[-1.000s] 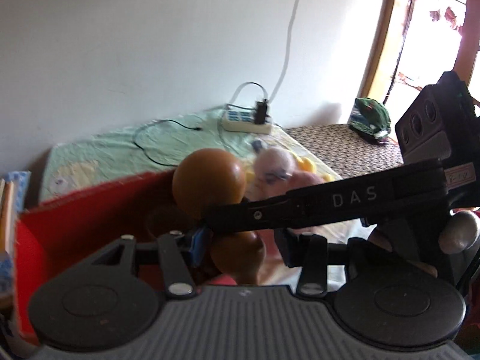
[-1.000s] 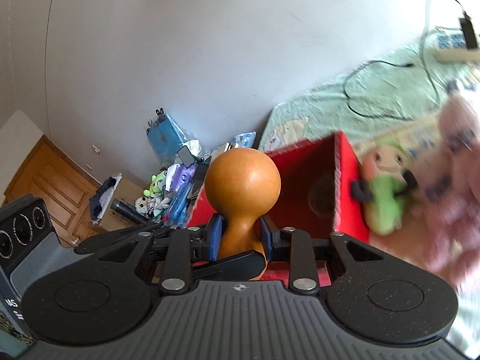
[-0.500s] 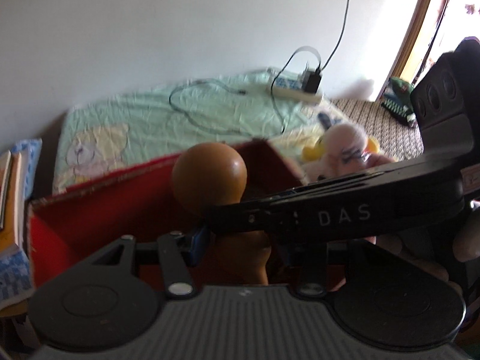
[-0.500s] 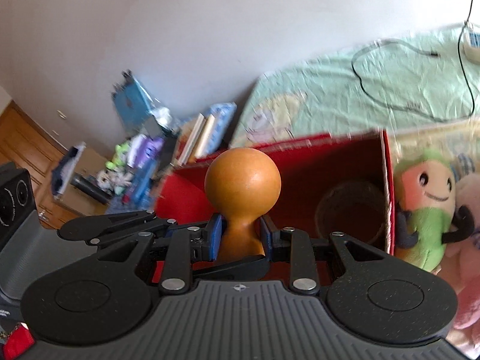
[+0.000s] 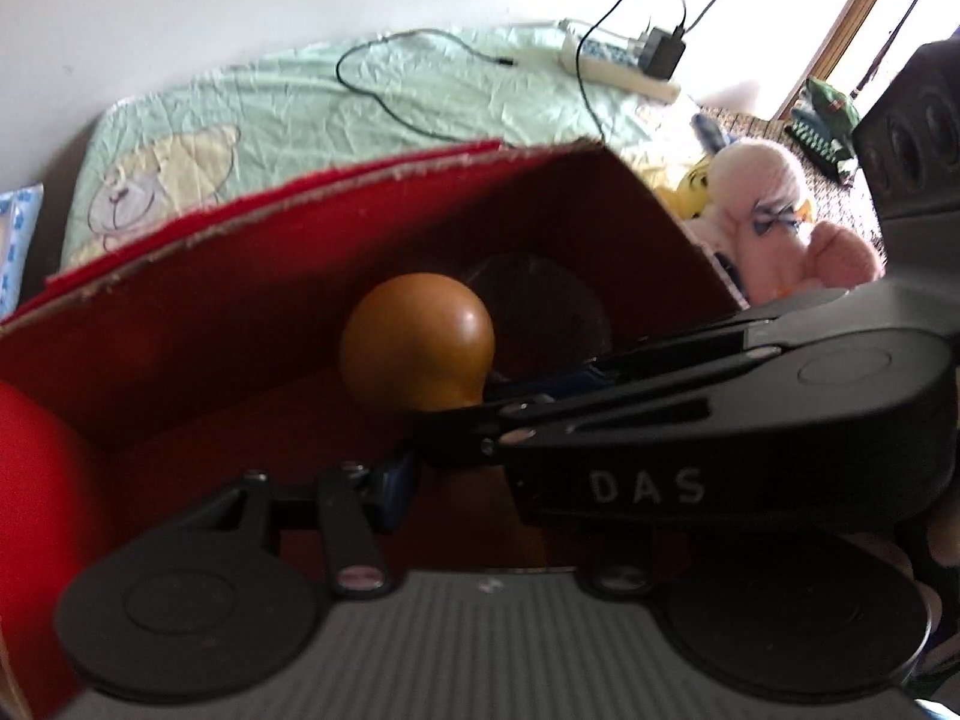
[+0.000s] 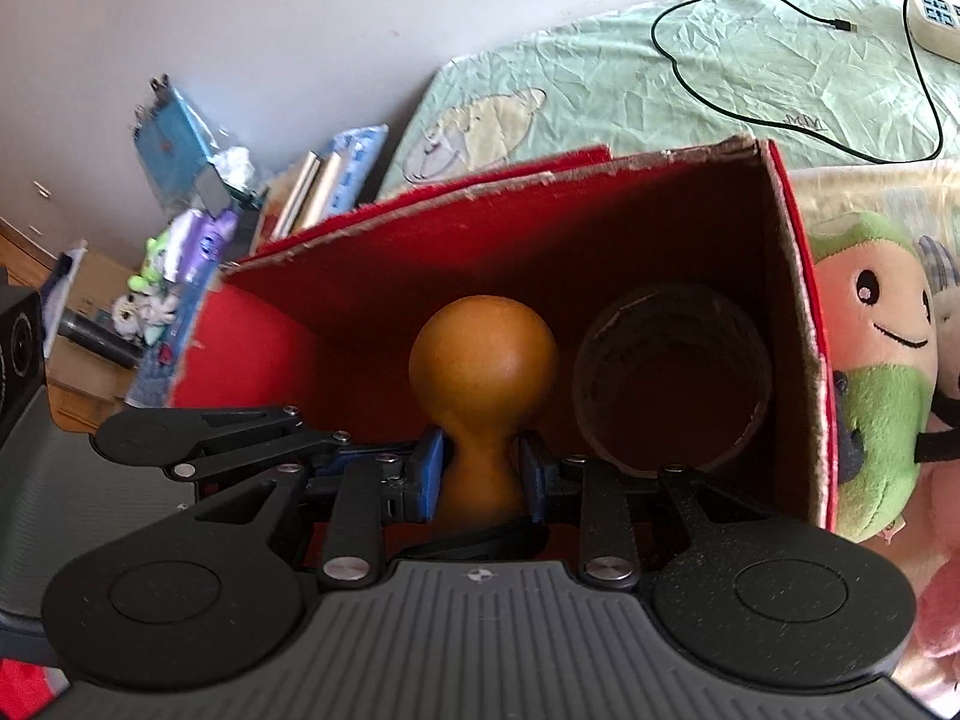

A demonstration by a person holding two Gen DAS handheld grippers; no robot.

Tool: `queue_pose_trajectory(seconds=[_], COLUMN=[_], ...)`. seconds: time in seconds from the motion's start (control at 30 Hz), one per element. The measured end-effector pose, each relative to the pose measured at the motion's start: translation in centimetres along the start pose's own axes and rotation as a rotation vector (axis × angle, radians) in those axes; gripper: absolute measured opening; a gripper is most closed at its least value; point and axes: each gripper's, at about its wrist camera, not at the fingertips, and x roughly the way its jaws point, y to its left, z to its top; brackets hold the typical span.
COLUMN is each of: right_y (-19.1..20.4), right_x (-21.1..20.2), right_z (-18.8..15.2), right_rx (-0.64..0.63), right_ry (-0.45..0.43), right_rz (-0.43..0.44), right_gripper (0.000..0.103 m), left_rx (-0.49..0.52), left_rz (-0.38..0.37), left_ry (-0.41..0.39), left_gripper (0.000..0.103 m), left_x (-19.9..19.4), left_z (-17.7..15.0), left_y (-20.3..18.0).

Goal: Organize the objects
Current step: 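Carry the gourd with the right gripper into the red box, then lower the gourd beside the tape roll and open the right gripper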

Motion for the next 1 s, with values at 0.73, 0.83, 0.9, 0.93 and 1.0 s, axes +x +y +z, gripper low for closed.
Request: queue_pose_trajectory(seconds=[0.73, 0.83, 0.9, 0.93, 1.0], right_y=[0.1, 0.1, 0.2, 0.2, 0.2], right_x=[1.6, 1.5, 1.5, 1.5, 1.5], right_z=[0.3, 0.1, 0.1, 0.1, 0.1], right_rx=[0.025, 0.028, 0.030, 0.031, 0.032], right_ry=[0.051, 0.043, 0.039, 0.037, 0.032], right_rz=[-0.101, -0.103, -0.107, -0.110, -0.112], right_gripper=[0.030, 0.030, 0.030, 0.030, 0.030], left_rx=[-0.012, -0.013, -0.014, -0.014, -0.012], left_rz=[0.018, 0.021, 0.025, 0.027, 0.035], left_ry=[0.068, 0.068, 0.068, 0.068, 0.065], left_gripper=[0.051, 0.051, 0.051, 0.051, 0.051], left_x=[1.0, 1.1, 1.2, 1.2, 1.2], left_z=[0.3, 0.2, 0.2, 0.2, 0.1], left_y=[0.6, 0.5, 0.4, 0.4, 0.3])
